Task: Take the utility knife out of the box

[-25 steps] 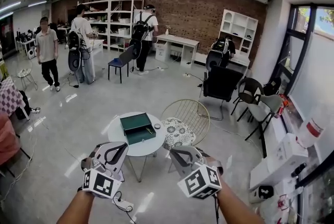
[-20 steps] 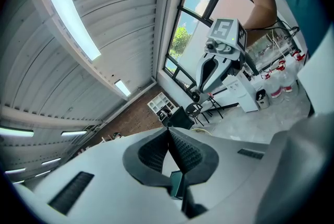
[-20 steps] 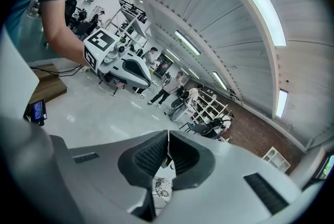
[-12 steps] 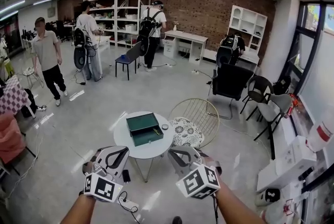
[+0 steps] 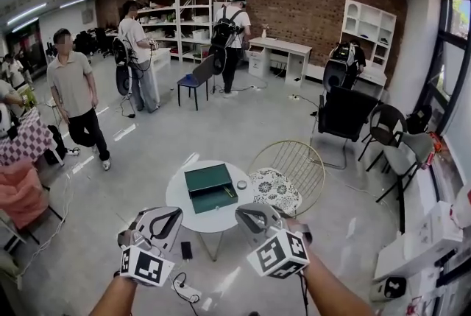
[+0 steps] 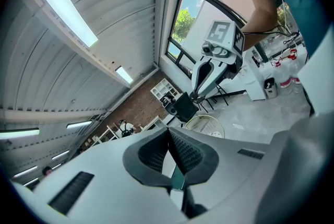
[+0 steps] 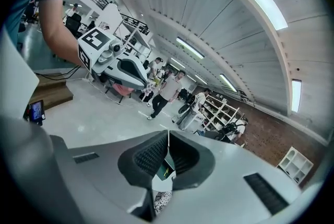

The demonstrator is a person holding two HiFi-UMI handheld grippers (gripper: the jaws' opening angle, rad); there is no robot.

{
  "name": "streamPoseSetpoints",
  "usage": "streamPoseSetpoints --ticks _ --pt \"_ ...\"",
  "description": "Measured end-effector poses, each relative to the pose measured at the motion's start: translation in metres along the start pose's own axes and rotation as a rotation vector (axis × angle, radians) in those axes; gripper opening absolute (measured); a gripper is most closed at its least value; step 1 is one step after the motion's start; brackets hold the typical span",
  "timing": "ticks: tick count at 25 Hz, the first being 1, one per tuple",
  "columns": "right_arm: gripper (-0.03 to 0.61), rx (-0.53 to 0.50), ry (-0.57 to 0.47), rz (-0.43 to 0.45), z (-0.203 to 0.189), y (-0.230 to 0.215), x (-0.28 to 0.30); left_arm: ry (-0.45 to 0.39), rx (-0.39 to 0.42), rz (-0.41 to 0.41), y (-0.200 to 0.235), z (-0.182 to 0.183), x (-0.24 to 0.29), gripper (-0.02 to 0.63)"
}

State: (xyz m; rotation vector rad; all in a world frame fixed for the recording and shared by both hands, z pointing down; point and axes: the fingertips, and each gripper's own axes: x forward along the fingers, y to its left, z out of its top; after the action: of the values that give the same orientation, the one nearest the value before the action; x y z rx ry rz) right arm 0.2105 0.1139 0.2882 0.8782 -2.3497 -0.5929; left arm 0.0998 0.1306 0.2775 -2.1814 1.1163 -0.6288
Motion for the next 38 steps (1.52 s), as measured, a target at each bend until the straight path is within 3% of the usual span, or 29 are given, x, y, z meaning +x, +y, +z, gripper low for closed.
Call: streamPoseSetpoints --ticks 14,24,29,38 --pt "0.037 0.061 -0.07 0.072 -0.071 -0.079 0.031 0.101 0.04 0.011 -0.002 0.022 0.096 0.018" --pt "0.037 0.087 -0.008 0.052 -0.073 -0.088 0.064 0.031 0.002 -0.019 0.031 0.0 0.13 0.018" --pt "0.037 0.099 0.058 0.007 -0.051 -0.084 0.108 -0.035 -0.012 -0.06 0.071 -0.039 0.133 0.018" --pt "0.037 0.141 0.176 -0.073 0.008 -0.048 0.222 -0.124 -0.026 -0.135 0.158 -0.15 0.108 0.018"
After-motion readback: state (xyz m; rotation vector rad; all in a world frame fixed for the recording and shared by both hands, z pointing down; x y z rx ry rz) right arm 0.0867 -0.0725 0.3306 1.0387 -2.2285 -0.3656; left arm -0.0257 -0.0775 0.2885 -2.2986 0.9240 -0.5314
